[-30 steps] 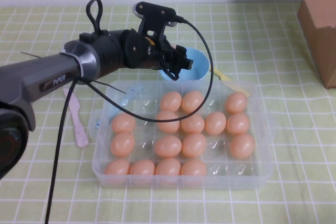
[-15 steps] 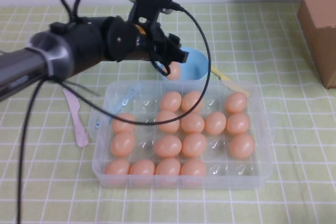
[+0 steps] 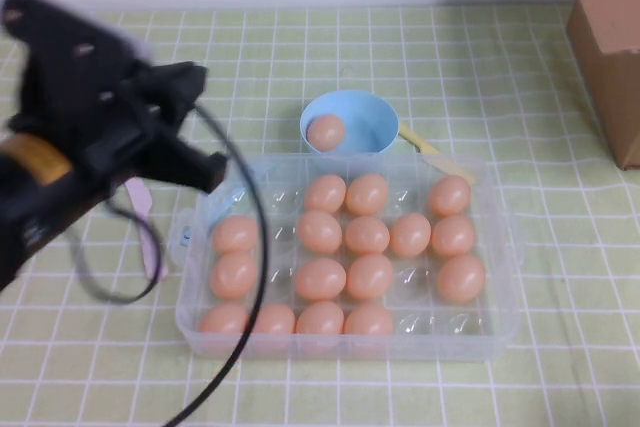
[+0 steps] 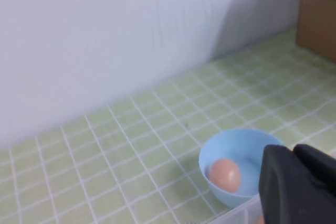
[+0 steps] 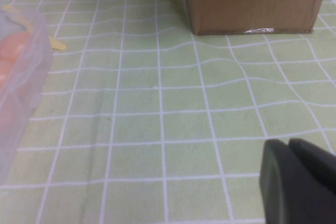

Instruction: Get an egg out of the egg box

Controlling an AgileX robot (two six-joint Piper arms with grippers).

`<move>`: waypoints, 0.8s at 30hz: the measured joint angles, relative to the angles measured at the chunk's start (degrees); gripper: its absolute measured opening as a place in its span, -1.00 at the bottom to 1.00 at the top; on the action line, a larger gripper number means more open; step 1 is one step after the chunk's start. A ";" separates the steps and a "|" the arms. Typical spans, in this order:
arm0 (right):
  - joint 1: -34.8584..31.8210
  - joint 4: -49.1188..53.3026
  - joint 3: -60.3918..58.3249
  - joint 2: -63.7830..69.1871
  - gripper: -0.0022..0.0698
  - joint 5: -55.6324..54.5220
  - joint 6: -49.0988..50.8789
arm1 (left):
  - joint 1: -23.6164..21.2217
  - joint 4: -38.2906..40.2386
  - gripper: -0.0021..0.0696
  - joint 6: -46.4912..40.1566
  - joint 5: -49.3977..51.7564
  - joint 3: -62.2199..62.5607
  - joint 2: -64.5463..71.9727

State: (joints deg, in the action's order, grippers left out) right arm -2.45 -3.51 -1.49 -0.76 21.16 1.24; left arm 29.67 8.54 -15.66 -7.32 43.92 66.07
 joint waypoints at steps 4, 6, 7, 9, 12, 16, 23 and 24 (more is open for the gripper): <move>0.00 0.00 0.00 0.00 -0.99 0.00 0.00 | 0.00 -0.06 -0.95 -0.92 4.01 -5.18 -14.77; 0.00 0.00 0.00 0.00 -0.99 0.00 0.00 | 0.00 -0.13 -0.95 -1.50 6.03 -7.52 -22.56; 0.00 0.00 0.00 0.00 -0.99 0.00 0.00 | 0.00 -0.13 -0.95 -1.49 7.01 -8.51 -25.54; 0.00 0.00 0.00 0.00 -0.99 0.00 0.00 | 0.00 -0.13 -0.95 -1.63 9.10 -10.95 -32.67; 0.00 0.00 0.00 0.00 -0.99 0.00 0.00 | 0.00 -0.13 -0.95 -1.66 12.77 -14.11 -41.05; 0.00 0.00 0.00 0.00 -0.99 0.00 0.00 | 0.00 -0.69 -0.95 -0.71 21.78 -15.73 -47.27; 0.00 0.00 0.00 0.00 -0.99 0.00 0.00 | 0.00 -10.76 -0.95 12.35 37.47 -16.01 -50.07; 0.00 0.00 0.00 0.00 -0.99 0.00 0.00 | 0.00 -11.96 -0.95 13.05 39.17 -16.01 -50.07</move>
State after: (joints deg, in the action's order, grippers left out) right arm -2.45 -3.51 -1.49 -0.76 21.16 1.24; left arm 29.67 -3.42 -2.61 31.85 27.91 16.00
